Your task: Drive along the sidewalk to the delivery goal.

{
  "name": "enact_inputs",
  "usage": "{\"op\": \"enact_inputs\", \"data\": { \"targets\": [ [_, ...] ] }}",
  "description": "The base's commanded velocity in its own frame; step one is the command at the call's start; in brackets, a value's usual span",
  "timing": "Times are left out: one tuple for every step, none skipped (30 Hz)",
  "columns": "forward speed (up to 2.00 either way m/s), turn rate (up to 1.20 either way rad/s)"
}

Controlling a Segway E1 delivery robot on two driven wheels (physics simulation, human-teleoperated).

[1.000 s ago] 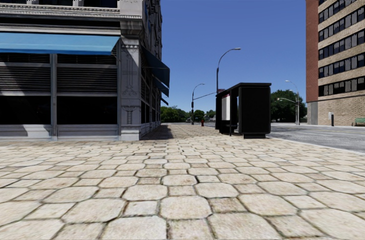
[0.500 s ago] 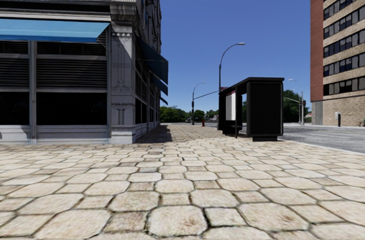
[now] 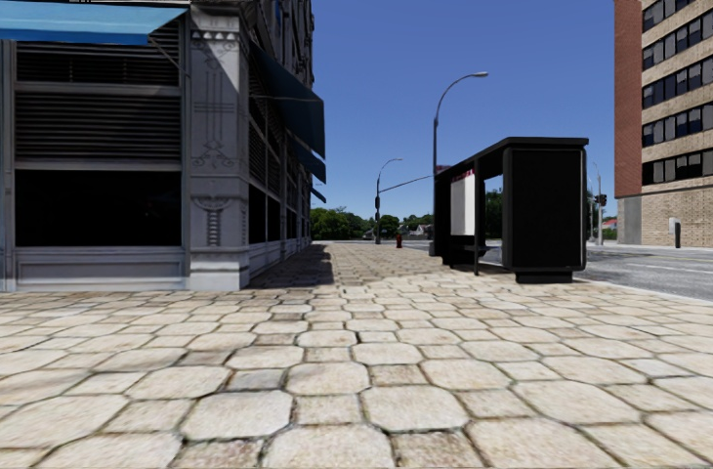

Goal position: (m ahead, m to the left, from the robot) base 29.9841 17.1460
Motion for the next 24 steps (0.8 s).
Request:
{"op": "enact_inputs", "data": {
  "targets": [
    [2.00, 0.00],
    [2.00, 0.00],
    [2.00, 0.00],
    [2.00, 0.00],
    [2.00, 0.00],
    [2.00, 0.00],
    [2.00, 0.00],
    [2.00, 0.00],
    [2.00, 0.00],
    [2.00, 0.00],
    [2.00, 0.00],
    [2.00, 0.00],
    [2.00, 0.00],
    [2.00, 0.00],
    [2.00, 0.00],
    [2.00, 0.00],
    [2.00, 0.00],
    [2.00, 0.00],
    [2.00, 0.00],
    [2.00, 0.00],
    [2.00, 0.00],
    [2.00, 0.00],
    [2.00, 0.00],
    [2.00, 0.00]
  ]
}}
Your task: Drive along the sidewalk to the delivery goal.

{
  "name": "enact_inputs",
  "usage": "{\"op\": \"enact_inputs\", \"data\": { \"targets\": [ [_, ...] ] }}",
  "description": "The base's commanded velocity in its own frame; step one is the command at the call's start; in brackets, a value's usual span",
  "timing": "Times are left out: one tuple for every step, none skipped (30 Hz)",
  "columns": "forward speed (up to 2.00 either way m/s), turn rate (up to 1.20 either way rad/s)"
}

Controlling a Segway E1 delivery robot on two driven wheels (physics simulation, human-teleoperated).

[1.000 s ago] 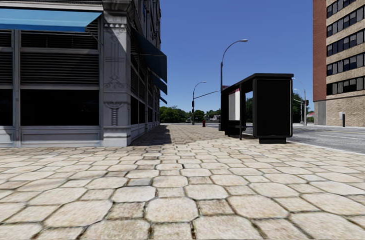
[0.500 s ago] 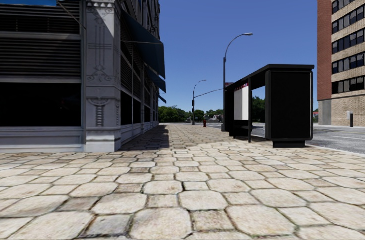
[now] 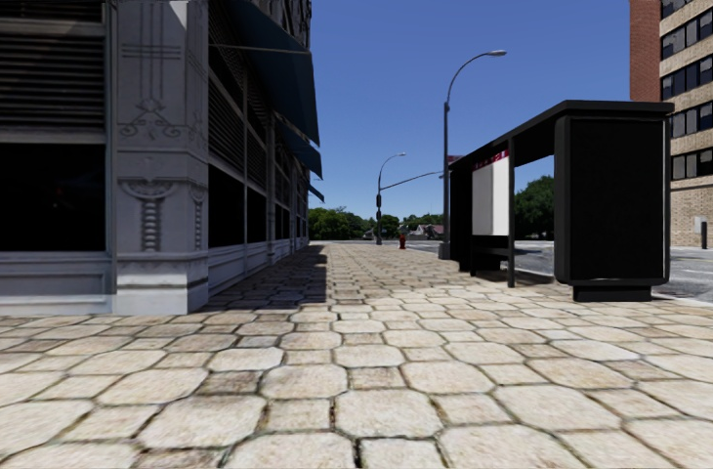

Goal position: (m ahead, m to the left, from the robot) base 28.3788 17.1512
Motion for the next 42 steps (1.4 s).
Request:
{"op": "enact_inputs", "data": {
  "targets": [
    [2.00, 0.00],
    [2.00, 0.00],
    [2.00, 0.00],
    [2.00, 0.00],
    [2.00, 0.00],
    [2.00, 0.00],
    [2.00, 0.00],
    [2.00, 0.00],
    [2.00, 0.00],
    [2.00, 0.00],
    [2.00, 0.00],
    [2.00, 0.00],
    [2.00, 0.00],
    [2.00, 0.00],
    [2.00, 0.00],
    [2.00, 0.00],
    [2.00, 0.00],
    [2.00, 0.00],
    [2.00, 0.00],
    [2.00, 0.00],
    [2.00, 0.00],
    [2.00, 0.00],
    [2.00, 0.00],
    [2.00, 0.00],
    [2.00, 0.00],
    [2.00, 0.00],
    [2.00, 0.00],
    [2.00, 0.00],
    [2.00, 0.00],
    [2.00, 0.00],
    [2.00, 0.00],
    [2.00, 0.00],
    [2.00, 0.00],
    [2.00, 0.00],
    [2.00, 0.00],
    [2.00, 0.00],
    [2.00, 0.00],
    [2.00, 0.00],
    [2.00, 0.00],
    [2.00, 0.00],
    [2.00, 0.00],
    [2.00, 0.00]
  ]
}}
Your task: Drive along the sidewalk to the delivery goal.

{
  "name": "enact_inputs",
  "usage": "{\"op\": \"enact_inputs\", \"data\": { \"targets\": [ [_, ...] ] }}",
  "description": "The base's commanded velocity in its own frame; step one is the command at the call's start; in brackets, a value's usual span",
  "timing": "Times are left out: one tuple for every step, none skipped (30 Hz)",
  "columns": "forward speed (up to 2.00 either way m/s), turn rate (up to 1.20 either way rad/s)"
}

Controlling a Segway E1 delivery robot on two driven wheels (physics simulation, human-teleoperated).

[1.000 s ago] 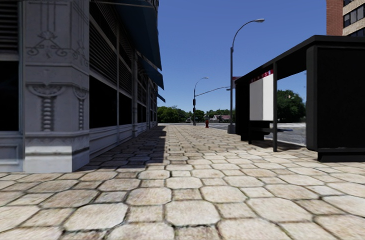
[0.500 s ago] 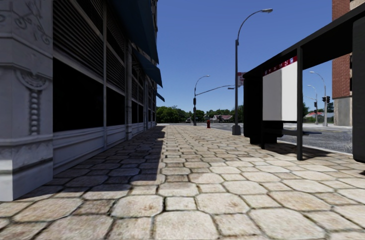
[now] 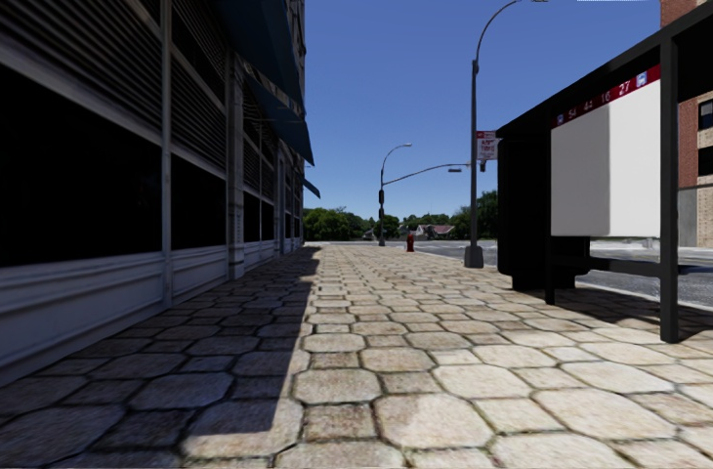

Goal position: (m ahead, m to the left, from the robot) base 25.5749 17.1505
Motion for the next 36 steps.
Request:
{"op": "enact_inputs", "data": {
  "targets": [
    [2.00, 0.00],
    [2.00, 0.00],
    [2.00, 0.00],
    [2.00, 0.00],
    [2.00, 0.00],
    [2.00, 0.00],
    [2.00, 0.00],
    [2.00, 0.00],
    [2.00, 0.00],
    [2.00, 0.00],
    [2.00, 0.00],
    [2.00, 0.00],
    [2.00, 0.00],
    [2.00, 0.00],
    [2.00, 0.00],
    [2.00, 0.00],
    [2.00, 0.00],
    [2.00, 0.00],
    [2.00, 0.00],
    [2.00, 0.00],
    [2.00, 0.00],
    [2.00, 0.00],
    [2.00, 0.00],
    [2.00, 0.00],
    [2.00, 0.00],
    [2.00, 0.00],
    [2.00, 0.00],
    [2.00, 0.00],
    [2.00, 0.00],
    [2.00, 0.00],
    [2.00, 0.00],
    [2.00, 0.00],
    [2.00, 0.00],
    [2.00, 0.00],
    [2.00, 0.00],
    [2.00, 0.00]
  ]
}}
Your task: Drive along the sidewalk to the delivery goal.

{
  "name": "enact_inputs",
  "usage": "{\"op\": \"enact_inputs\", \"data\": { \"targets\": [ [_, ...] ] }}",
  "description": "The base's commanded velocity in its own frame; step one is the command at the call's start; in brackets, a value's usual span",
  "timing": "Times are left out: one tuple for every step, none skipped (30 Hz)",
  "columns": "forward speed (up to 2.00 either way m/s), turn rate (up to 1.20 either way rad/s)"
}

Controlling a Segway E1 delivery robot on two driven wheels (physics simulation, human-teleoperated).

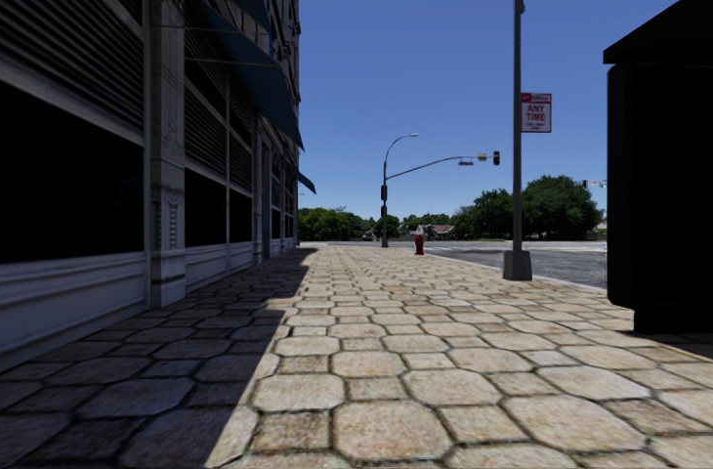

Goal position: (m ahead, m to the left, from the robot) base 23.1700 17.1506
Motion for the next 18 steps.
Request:
{"op": "enact_inputs", "data": {
  "targets": [
    [2.00, 0.00],
    [2.00, 0.00],
    [2.00, 0.00],
    [2.00, 0.00],
    [2.00, 0.00],
    [2.00, 0.00],
    [2.00, 0.00],
    [2.00, 0.00],
    [2.00, 0.00],
    [2.00, 0.00],
    [2.00, 0.00],
    [2.00, 0.00],
    [2.00, 0.00],
    [2.00, 0.00],
    [2.00, 0.00],
    [2.00, 0.00],
    [2.00, 0.00],
    [2.00, 0.00]
  ]
}}
